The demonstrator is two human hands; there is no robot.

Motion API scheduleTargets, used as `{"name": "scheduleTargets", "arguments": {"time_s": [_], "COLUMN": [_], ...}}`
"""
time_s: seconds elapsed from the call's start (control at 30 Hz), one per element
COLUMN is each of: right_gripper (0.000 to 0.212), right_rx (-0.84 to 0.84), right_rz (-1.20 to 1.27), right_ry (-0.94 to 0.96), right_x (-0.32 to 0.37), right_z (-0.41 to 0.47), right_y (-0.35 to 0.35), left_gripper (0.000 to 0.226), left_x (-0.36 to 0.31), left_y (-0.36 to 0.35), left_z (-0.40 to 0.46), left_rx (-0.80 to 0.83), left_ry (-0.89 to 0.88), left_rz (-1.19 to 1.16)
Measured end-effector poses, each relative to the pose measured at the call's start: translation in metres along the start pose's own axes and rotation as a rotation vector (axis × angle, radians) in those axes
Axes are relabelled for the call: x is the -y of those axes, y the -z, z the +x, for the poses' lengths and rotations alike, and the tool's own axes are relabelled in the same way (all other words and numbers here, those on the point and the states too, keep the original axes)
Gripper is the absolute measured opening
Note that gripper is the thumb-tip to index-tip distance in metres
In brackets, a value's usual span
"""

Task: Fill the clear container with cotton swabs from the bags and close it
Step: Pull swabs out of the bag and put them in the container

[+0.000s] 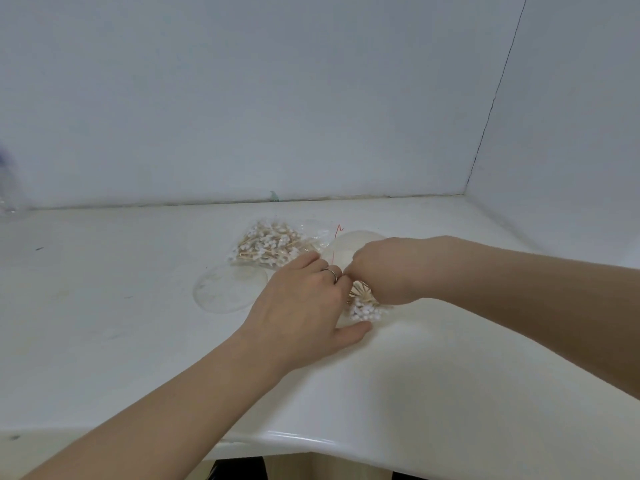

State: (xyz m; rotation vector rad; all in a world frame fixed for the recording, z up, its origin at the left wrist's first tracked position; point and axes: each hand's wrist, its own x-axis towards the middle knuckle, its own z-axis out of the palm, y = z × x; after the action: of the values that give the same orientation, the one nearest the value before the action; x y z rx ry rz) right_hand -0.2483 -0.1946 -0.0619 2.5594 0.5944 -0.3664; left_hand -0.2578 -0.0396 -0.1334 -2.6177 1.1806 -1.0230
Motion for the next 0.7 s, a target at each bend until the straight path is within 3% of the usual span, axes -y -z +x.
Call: {"name": "scheduleTargets", "arguments": {"time_s": [0.3,0.47,0.63,0.7], "right_gripper": [0.012,0.036,0.009,0.009], "right_rx": [0.000,-0.066,0.045,0.069], "right_rz": [-0.073,-0.165,-0.237,-0.216], "right_ry": [-0.056,-0.025,-0.022,-0.035], "right_x": [-0.006,-0.009,-0.010,-0.009], "right_z": [0.007,0.009,0.018,0.017], "right_y": [-0.010,-0.016,-0.019,-0.016], "left_gripper": [0.056,0.056,0.058,0.057], "left_x": [0.002,0.002,0.002,0.002], "left_y": [-0.006,-0.009,-0.010,-0.009], "left_z": [0.003,0.002,0.003,0.005], "left_rx": [-0.087,-0.082,-0.104,-0.111], "left_ry": [-0.065,-0.051,-0.056,-0.061], "left_rz": [0.033,0.047,0.022,0.028]}}
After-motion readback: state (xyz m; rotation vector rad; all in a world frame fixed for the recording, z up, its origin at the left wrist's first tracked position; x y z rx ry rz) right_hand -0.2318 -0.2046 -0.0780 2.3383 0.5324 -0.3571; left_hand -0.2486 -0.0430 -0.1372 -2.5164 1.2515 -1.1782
